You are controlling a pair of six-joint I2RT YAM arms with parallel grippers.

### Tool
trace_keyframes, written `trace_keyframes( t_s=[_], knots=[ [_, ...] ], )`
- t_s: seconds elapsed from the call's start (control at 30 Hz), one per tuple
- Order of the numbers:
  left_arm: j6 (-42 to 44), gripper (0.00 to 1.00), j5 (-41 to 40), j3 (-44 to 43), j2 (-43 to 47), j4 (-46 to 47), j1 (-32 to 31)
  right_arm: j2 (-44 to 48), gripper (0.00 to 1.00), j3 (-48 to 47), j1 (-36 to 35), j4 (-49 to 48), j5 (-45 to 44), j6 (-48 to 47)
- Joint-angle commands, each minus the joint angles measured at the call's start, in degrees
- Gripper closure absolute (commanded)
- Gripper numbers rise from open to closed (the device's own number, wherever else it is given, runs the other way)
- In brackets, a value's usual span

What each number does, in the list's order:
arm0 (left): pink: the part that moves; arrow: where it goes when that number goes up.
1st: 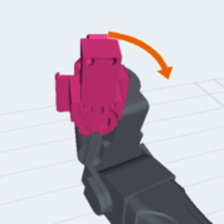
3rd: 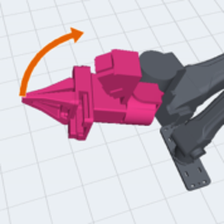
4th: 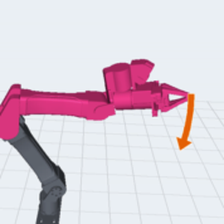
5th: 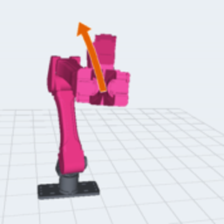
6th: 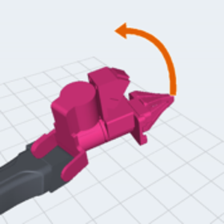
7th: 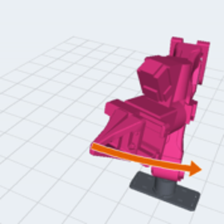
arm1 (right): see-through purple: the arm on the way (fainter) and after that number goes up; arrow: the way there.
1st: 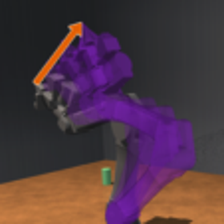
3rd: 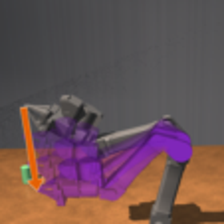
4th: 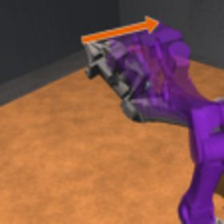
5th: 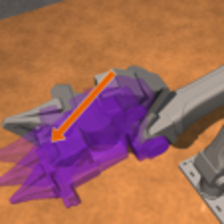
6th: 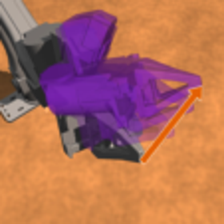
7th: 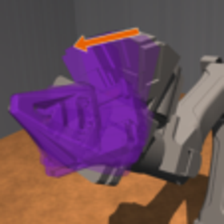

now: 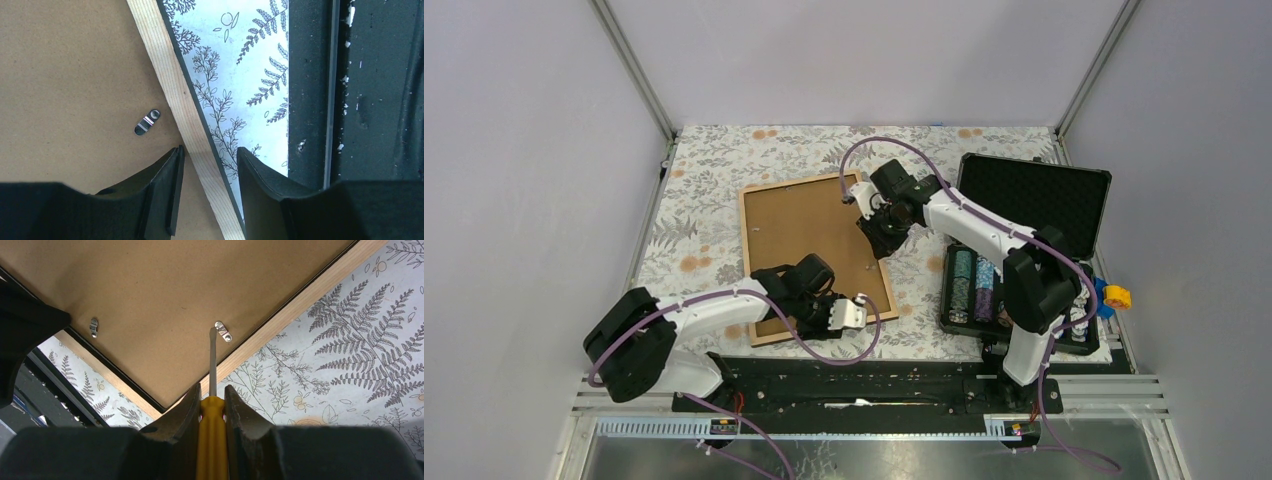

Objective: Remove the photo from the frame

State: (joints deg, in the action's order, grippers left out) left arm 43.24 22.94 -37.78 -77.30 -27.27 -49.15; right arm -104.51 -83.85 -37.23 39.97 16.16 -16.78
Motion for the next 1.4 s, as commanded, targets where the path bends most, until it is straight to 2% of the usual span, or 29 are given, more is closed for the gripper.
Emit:
trace_keyframes(
  t_s=[0.0,0.13,0.27,0.4,0.43,0.5,0.73,0.83,0.9,1.13,1.3,1.37],
  knots=[
    [0.12,0.50,0.76,3.69,-1.98,-1.91,-0.02,0.32,1.00,-3.36,-0.37,0.40,3.95,0.01],
    [1.90,0.56,-0.32,4.11,-1.04,-4.05,0.65,3.53,1.00,-4.26,-0.41,1.57,10.40,-0.38],
    [7.99,0.63,-3.12,5.39,1.07,-8.00,1.05,5.76,1.00,-4.82,-0.24,2.41,10.98,-0.19],
    [14.66,0.70,-10.02,7.21,5.02,-12.31,1.89,7.57,1.00,-4.70,0.97,2.73,11.92,0.60],
    [15.65,0.69,-11.44,7.49,5.90,-13.10,2.77,7.97,1.00,-4.66,1.35,2.69,12.01,0.80],
    [15.77,0.59,-12.25,6.72,7.75,-14.43,5.05,8.90,1.00,-4.52,2.13,2.67,12.06,1.06],
    [3.14,0.31,-2.25,-4.06,15.92,-16.89,15.47,10.81,1.00,-4.69,6.60,1.30,12.69,3.28],
    [-6.30,0.09,0.14,-7.51,19.21,-11.92,25.16,11.38,1.00,-4.41,7.99,0.67,12.15,3.55],
    [-12.10,0.02,-0.46,-8.79,19.49,-7.70,30.93,11.66,1.00,-4.20,8.49,0.35,11.57,3.67],
    [-29.19,0.05,-9.72,-11.38,9.43,5.04,47.55,12.57,1.00,-2.74,8.81,-1.18,10.72,4.29],
    [-35.64,0.12,-6.10,-14.28,-1.01,7.91,59.29,12.74,1.00,-2.12,8.78,-1.19,9.91,3.88],
    [-35.47,0.15,-5.25,-14.34,-4.05,9.32,60.43,12.82,1.00,-1.89,8.90,-1.29,9.63,3.81]
  ],
)
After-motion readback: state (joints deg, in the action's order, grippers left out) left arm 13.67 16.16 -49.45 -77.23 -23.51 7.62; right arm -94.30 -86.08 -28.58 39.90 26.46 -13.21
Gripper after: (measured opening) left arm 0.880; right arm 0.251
